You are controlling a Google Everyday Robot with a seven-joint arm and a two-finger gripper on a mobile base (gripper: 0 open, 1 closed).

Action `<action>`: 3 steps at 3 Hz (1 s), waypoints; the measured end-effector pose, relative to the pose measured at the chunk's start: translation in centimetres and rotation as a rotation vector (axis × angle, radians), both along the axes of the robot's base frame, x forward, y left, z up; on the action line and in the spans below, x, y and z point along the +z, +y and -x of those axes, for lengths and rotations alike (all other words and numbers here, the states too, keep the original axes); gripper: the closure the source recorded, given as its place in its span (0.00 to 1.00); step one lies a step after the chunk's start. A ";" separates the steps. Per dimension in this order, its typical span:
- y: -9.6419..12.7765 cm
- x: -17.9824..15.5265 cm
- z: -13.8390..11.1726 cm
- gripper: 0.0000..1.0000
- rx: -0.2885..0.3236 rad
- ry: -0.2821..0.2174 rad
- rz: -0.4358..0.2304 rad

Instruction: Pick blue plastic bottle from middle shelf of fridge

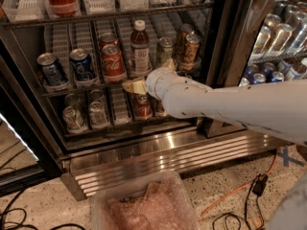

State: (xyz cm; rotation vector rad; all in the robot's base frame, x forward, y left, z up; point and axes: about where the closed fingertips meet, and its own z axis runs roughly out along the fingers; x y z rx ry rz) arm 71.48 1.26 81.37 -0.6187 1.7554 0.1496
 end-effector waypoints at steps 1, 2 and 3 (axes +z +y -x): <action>2.1 -0.2 0.3 0.00 0.002 -0.004 -0.035; 4.0 0.4 1.2 0.00 0.025 -0.011 -0.065; 5.0 0.8 2.1 0.00 0.042 -0.014 -0.077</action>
Offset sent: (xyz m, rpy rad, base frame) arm -0.0233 0.0630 0.0040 0.0980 -0.0111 0.0514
